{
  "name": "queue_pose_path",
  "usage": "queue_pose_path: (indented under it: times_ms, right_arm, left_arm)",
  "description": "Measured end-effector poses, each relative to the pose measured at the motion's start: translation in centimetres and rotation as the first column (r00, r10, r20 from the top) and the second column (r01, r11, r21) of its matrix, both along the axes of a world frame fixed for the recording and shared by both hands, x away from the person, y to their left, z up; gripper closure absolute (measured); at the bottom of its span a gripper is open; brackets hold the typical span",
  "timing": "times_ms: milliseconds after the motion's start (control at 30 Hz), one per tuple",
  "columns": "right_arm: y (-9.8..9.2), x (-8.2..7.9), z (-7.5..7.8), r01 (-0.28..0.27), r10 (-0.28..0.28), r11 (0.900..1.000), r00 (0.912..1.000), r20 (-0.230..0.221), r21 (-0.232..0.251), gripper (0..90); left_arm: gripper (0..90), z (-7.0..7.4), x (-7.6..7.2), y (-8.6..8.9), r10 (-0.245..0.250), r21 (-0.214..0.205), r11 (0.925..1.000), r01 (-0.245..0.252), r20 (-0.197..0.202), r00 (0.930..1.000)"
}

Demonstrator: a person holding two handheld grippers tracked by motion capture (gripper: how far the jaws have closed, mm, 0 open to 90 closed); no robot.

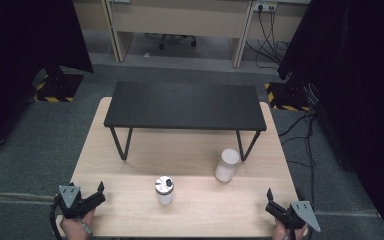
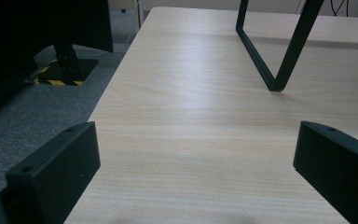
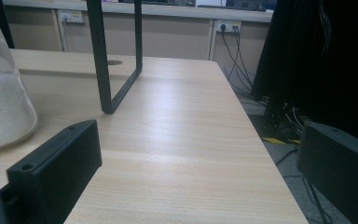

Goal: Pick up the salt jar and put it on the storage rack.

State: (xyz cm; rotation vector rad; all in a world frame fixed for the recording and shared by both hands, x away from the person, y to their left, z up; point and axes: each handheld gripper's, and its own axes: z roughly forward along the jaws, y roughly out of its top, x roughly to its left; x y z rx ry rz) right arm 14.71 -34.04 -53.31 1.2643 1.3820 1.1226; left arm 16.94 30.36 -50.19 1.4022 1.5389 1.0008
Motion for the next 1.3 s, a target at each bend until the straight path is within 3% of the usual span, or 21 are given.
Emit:
queue_pose_path:
  times_ms: [600, 800, 967, 1300]
  right_arm:
    - [-0.1, 0.1, 0.2, -0.01, 0.01, 0.9999, 0.9999, -0.012, -0.012, 0.2]
    - [0.1, 0.1, 0.1, -0.007, 0.007, 0.9998, 0.9999, -0.009, -0.021, 0.2]
    - [0.2, 0.1, 0.1, 0.0, 0.0, 0.9998, 1.0, -0.005, -0.02, 0.2]
    - [0.2, 0.2, 0.2, -0.001, 0.0, 0.9996, 0.9999, -0.015, -0.028, 0.2]
  left_arm:
    - [0.0, 0.0, 0.0, 0.0, 0.003, -0.009, 1.0, -0.003, -0.001, 1.0]
    - [0.0, 0.1, -0.4, 0.8, -0.058, -0.015, 0.9982, 0.058, 0.003, 0.9983]
    - [0.0, 0.0, -0.7, 0.9, -0.098, 0.007, 0.9952, 0.098, 0.005, 0.9952]
    - [0.0, -0.4, -1.5, 0.8, -0.132, 0.018, 0.9911, 0.132, 0.028, 0.9908]
